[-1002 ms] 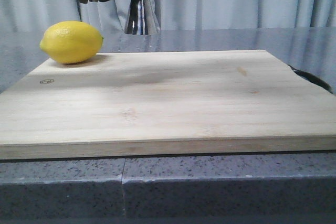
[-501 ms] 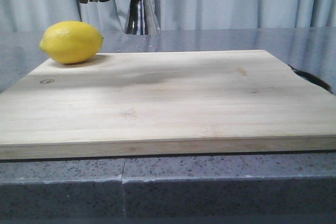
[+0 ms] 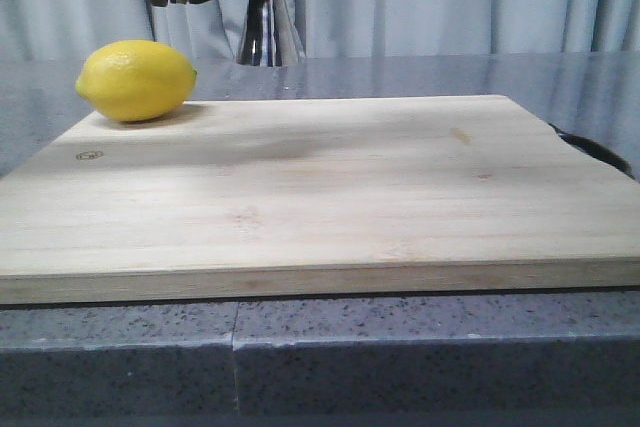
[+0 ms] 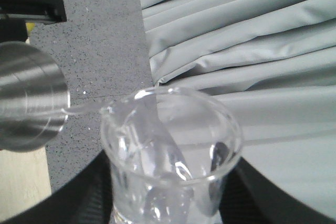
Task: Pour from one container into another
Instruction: 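Tilt the beaker with the right gripper, pouring liquid into the jigger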
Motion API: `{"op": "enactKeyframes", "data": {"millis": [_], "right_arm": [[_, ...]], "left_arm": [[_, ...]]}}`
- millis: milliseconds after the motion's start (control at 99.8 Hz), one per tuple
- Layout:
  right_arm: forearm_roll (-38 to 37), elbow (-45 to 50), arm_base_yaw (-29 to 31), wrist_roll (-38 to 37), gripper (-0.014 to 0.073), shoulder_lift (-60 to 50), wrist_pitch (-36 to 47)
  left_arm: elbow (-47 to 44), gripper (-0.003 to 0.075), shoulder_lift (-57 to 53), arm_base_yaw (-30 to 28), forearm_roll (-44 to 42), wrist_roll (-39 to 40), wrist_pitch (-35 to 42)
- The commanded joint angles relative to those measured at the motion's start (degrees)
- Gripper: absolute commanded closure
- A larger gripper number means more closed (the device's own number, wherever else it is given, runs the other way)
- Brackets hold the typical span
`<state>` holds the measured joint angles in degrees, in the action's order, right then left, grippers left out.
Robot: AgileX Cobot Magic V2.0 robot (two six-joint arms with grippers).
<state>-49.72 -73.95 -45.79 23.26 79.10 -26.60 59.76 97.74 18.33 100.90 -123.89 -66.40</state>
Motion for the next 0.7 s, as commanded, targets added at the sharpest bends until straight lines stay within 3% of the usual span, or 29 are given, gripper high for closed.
{"op": "enactKeyframes", "data": {"millis": [0,691], "right_arm": [[-2.7,-2.5,0.0,0.7,0.0318,-1.5,3.5],[-7.6,-2.5,0.0,0.7,0.0318,-1.5,3.6]], "left_arm": [[1.7,0.0573,-2.9,0.4,5.0,0.5,-5.6],[1.7,0.0573,-2.9,0.4,5.0,0.5,-5.6]]}}
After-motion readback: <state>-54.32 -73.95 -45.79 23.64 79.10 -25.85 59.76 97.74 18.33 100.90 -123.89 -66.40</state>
